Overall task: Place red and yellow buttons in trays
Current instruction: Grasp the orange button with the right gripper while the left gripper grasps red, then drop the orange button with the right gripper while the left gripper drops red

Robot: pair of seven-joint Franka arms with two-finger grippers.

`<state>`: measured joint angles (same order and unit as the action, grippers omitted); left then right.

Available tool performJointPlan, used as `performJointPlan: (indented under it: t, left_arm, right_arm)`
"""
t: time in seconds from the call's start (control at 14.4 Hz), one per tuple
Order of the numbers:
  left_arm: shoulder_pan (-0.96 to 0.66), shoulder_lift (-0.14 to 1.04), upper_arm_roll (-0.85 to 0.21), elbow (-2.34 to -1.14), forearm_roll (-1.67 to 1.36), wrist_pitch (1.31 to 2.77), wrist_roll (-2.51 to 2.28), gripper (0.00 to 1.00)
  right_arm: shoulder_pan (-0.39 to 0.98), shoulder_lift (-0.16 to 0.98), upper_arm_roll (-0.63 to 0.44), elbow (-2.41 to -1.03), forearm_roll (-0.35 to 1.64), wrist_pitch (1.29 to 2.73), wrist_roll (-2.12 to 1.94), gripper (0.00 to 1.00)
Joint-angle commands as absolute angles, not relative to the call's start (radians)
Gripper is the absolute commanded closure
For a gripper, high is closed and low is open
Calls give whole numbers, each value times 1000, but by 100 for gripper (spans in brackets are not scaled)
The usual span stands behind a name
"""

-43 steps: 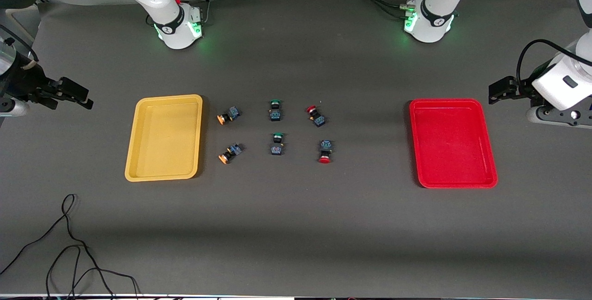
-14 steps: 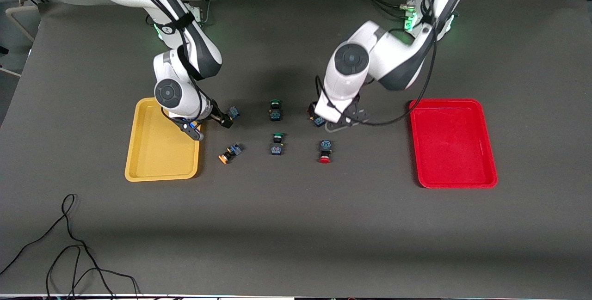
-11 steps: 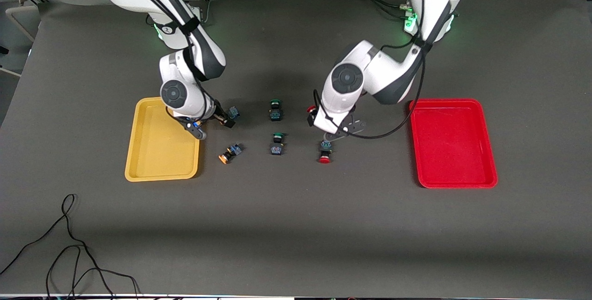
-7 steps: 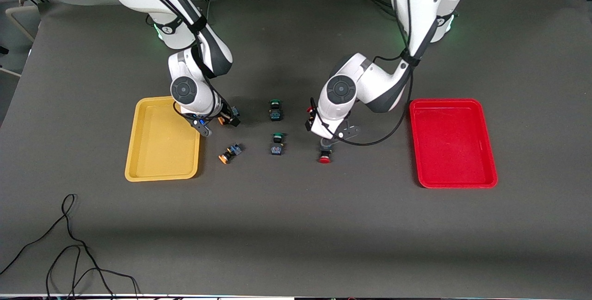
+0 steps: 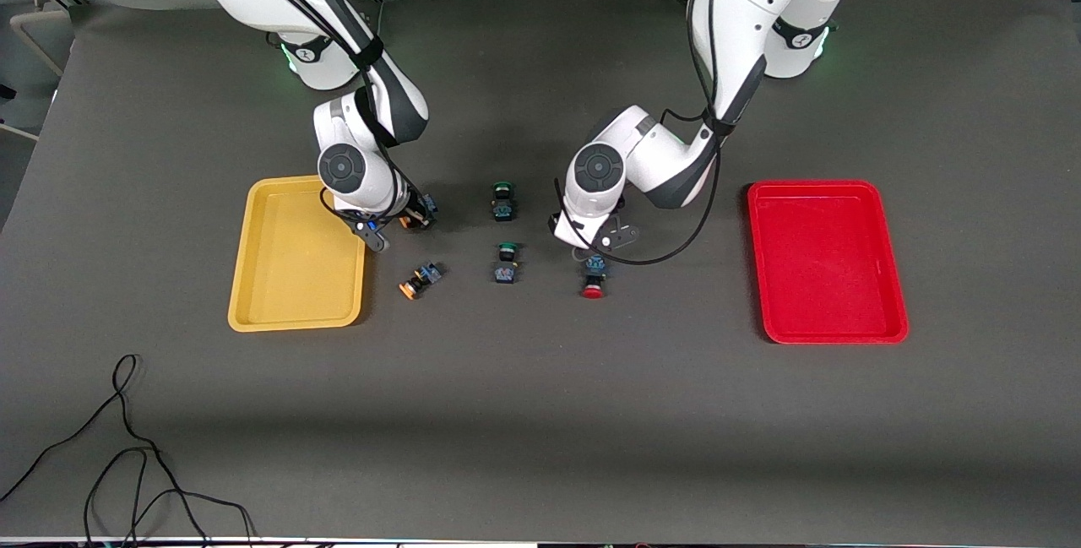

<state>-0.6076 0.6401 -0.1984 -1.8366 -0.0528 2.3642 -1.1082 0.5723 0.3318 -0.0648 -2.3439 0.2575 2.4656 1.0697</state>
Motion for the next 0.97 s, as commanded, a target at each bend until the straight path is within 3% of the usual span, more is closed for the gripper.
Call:
performJointPlan:
  t: [0.0,0.07,0.14,0.35,0.62,0.9]
  left_arm:
    - [-626,635,-187,-1830,-35,2346,-1140,60]
    - [-621,635,-187,-1827,-35,2333,-1140,77]
    - [-618,632,-187,-1821,-37,2320,-1138,86]
    - [-585,618,-186,-1761,-35,2217,-1120,88]
    - [-500,531,-193,-1649,-49,1961,-904,88]
    - [-362,393,-192,-1683,-64,1812,-515,88]
  right_arm:
    - [592,316,-72,-2355,281,2477,1085,84]
    - [592,313,-72,-2355,281,2473,1085,93]
    - [591,299,-74,-2353,281,2465,1085,99]
    - [565,186,-104,-2345,278,2329,1065,100]
    - [560,19,-280,-2339,214,2146,910,100]
    - [560,9,-438,-2358,155,2132,757,100]
